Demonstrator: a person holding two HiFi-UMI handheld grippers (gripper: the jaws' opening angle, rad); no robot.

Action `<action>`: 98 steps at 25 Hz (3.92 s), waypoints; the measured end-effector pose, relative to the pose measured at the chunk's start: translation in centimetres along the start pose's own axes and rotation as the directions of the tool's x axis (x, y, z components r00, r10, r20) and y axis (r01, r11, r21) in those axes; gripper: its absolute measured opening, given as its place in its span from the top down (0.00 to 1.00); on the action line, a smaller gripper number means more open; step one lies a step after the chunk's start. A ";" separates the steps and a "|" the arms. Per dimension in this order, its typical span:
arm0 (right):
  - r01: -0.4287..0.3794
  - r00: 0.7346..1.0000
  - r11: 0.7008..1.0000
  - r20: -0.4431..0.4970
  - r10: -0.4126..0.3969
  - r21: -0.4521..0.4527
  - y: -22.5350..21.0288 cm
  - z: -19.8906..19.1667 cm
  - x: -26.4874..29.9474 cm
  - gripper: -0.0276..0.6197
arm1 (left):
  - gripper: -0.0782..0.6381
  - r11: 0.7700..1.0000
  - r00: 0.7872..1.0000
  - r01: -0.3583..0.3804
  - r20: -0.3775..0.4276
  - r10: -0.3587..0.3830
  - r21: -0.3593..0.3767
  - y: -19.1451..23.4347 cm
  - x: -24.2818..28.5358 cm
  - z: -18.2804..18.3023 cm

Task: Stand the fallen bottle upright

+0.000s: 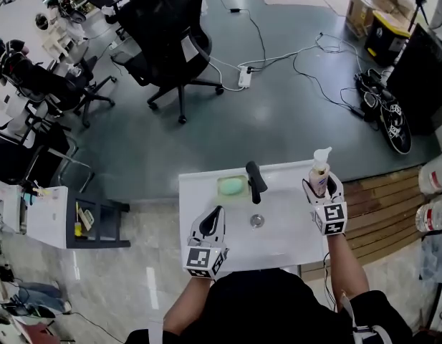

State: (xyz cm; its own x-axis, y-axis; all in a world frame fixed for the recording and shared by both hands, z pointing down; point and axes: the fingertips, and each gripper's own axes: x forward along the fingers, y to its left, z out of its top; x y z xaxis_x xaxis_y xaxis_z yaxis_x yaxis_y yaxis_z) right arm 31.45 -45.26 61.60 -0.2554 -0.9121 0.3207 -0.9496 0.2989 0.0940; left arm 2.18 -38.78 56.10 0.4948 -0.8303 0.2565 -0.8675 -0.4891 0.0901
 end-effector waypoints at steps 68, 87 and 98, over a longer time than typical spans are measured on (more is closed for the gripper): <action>-0.097 0.980 0.995 0.173 0.101 -0.031 3.6 6.5 -5.4 0.87 | 0.87 0.989 0.991 0.132 0.001 -0.133 0.063 -6.0 3.1 1.0; -0.215 0.871 0.966 0.419 0.255 -0.141 10.0 18.0 -8.8 0.94 | 0.87 0.987 0.989 0.131 0.058 -0.137 0.090 -7.0 1.6 5.2; -0.194 0.878 0.966 0.410 0.248 -0.169 9.4 18.5 -9.1 0.94 | 0.87 0.979 0.988 0.116 0.078 -0.130 0.165 -7.0 0.9 6.1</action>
